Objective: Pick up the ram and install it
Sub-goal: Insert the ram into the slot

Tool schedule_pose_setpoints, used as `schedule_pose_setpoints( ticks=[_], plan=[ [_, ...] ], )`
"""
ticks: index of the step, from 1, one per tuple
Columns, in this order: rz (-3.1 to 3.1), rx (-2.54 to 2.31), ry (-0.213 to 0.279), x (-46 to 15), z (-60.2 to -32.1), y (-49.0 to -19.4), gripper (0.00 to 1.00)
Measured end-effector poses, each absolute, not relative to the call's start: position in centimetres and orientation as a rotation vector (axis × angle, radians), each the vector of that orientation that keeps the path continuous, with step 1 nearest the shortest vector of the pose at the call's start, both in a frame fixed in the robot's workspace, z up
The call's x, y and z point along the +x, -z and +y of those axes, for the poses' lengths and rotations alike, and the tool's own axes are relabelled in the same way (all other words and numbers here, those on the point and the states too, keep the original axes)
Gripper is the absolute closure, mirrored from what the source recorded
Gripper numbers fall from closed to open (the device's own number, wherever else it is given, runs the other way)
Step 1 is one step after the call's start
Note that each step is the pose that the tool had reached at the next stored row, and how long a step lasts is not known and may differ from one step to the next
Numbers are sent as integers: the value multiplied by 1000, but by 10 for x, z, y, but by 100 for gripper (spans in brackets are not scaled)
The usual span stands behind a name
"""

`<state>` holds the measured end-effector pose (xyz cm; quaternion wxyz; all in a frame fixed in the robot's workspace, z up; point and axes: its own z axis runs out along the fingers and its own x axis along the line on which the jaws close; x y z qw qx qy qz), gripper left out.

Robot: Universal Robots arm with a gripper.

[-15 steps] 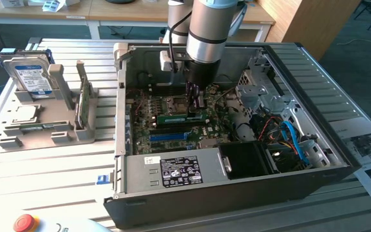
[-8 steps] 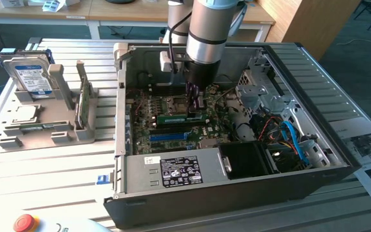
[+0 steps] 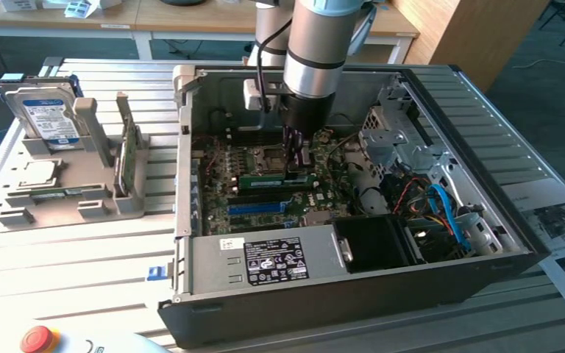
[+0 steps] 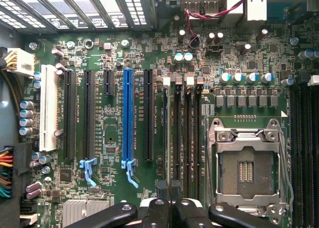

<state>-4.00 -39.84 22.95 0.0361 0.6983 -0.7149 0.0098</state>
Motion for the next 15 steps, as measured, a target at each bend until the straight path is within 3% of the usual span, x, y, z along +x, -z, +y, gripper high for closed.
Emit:
schedule_pose_setpoints(
  ticks=[15],
  plan=[
    [-2195,2144,-29,-39,-398,-231,89]
  ],
)
